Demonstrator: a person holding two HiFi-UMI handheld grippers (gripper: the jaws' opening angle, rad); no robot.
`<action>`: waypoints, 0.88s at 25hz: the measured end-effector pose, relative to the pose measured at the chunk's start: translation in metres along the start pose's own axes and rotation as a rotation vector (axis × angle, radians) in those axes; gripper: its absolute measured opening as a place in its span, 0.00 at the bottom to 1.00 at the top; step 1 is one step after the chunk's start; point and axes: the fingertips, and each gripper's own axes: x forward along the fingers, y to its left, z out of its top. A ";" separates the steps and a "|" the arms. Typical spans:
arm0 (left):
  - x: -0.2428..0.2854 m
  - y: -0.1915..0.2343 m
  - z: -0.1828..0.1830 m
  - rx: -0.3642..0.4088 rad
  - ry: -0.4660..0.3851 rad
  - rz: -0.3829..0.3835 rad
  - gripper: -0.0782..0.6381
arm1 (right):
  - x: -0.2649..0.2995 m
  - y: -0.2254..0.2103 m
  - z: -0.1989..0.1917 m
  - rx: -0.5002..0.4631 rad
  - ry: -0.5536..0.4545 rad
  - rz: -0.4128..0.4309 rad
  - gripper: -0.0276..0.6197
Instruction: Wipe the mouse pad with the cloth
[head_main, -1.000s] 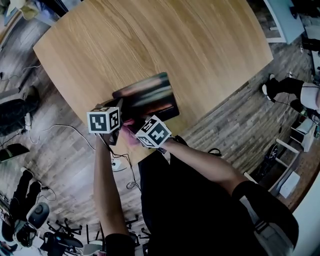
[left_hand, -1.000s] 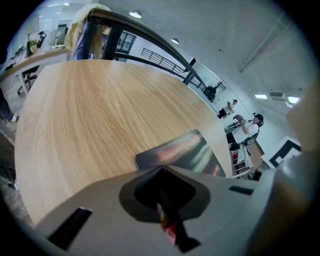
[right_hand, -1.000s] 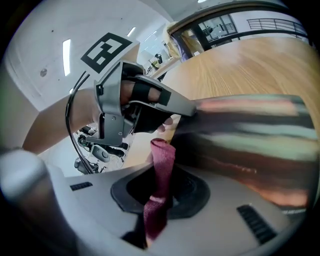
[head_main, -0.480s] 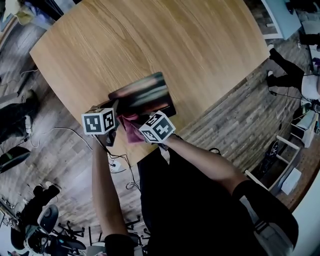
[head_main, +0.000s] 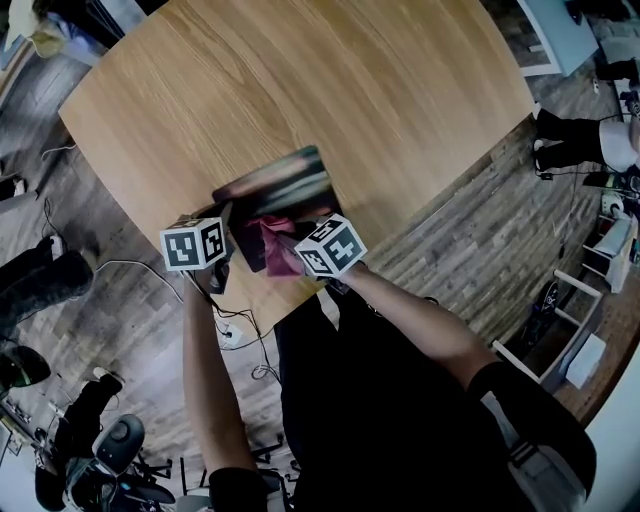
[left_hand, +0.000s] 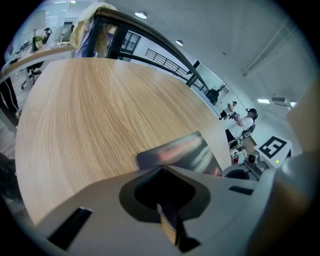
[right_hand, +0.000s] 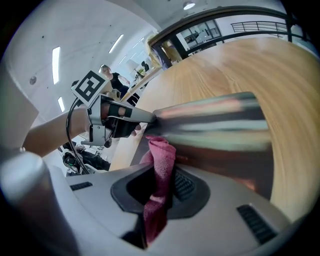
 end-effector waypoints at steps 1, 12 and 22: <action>0.000 0.000 0.000 -0.002 -0.001 0.003 0.14 | -0.002 -0.003 0.000 0.000 -0.001 -0.006 0.14; 0.001 0.000 -0.002 -0.017 -0.005 0.019 0.14 | -0.030 -0.040 -0.007 0.005 -0.010 -0.059 0.14; 0.000 0.002 -0.004 -0.047 0.000 0.022 0.14 | -0.048 -0.063 -0.008 0.008 -0.012 -0.101 0.14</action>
